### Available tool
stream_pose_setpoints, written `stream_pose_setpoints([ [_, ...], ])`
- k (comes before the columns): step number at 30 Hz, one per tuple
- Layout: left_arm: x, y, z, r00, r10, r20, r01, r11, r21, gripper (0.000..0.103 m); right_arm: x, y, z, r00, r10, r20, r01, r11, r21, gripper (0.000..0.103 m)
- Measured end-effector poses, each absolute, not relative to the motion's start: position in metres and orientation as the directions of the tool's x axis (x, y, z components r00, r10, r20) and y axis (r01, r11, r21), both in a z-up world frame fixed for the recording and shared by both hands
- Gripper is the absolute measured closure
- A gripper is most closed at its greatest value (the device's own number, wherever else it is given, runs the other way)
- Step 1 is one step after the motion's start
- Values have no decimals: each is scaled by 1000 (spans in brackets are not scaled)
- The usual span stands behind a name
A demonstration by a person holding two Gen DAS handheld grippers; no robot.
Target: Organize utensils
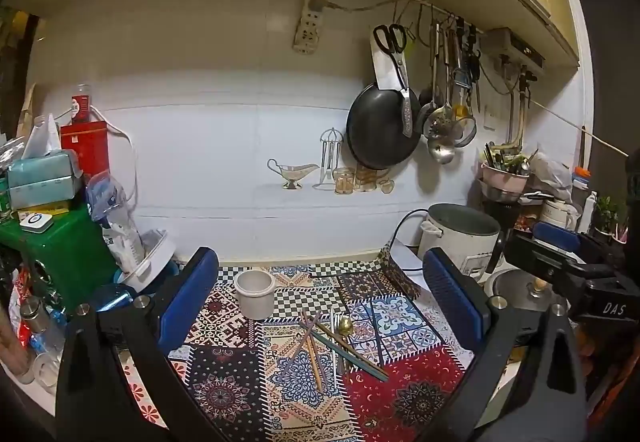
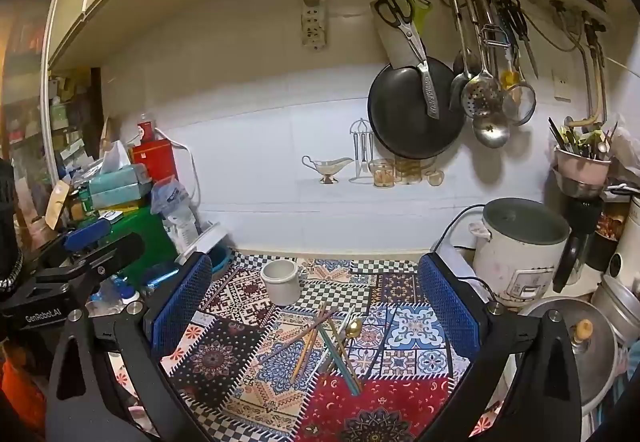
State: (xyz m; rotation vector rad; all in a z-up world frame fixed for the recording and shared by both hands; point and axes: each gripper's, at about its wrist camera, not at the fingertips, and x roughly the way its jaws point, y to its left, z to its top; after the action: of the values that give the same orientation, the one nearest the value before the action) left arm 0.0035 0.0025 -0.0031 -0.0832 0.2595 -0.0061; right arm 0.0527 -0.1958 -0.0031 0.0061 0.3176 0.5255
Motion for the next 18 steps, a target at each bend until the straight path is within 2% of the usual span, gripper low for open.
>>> stream_pose_setpoints([
  [18,5,-2,-9,966,-12,-257,-10,997,-83,0,52,-198,-2,818,494,-294,-491,867,89,1],
])
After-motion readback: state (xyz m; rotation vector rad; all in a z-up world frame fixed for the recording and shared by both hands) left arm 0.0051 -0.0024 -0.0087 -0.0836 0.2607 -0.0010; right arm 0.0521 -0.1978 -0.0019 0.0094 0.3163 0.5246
